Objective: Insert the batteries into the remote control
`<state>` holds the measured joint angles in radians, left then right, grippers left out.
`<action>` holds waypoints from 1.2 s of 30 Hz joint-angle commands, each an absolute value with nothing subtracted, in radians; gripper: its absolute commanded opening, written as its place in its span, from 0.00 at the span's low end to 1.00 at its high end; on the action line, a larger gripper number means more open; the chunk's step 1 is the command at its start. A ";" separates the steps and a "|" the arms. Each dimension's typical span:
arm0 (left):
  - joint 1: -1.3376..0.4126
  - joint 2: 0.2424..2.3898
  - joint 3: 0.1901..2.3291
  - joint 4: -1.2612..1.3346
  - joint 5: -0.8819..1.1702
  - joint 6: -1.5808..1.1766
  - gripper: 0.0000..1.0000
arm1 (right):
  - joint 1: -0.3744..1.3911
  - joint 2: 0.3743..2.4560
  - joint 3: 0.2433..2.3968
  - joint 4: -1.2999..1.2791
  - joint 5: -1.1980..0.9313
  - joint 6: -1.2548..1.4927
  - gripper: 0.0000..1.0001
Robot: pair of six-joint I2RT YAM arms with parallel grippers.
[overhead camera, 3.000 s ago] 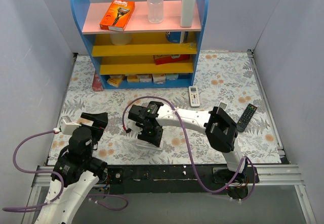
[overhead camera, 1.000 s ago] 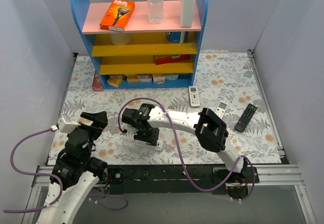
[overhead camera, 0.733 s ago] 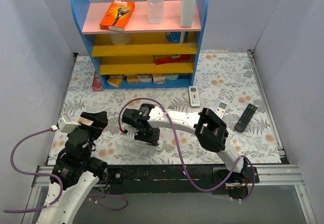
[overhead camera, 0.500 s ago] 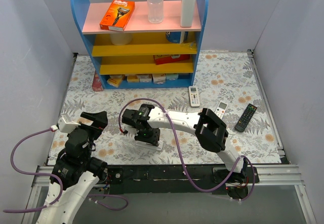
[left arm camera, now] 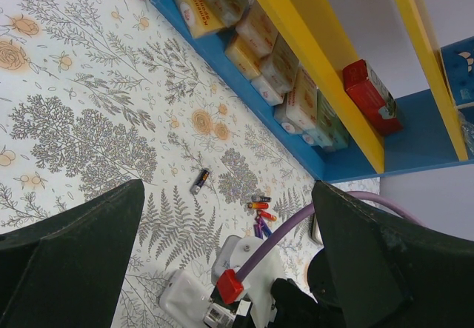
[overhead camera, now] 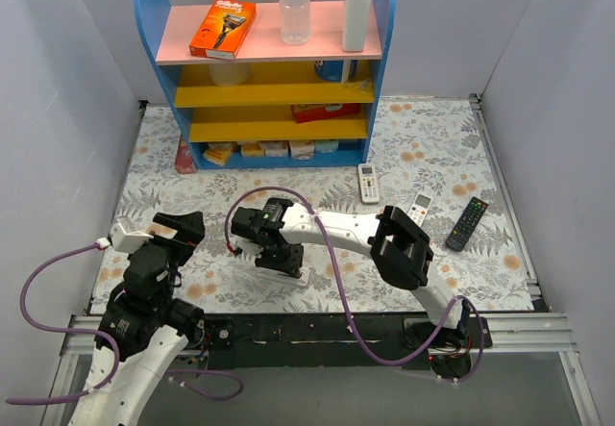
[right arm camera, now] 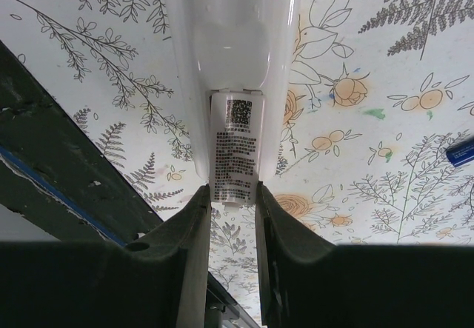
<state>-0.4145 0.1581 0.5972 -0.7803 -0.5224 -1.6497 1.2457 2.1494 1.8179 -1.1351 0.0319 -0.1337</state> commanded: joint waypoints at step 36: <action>-0.411 0.169 0.588 -0.767 -0.522 -1.631 0.98 | 1.282 2.160 1.875 -1.114 0.126 -0.209 0.01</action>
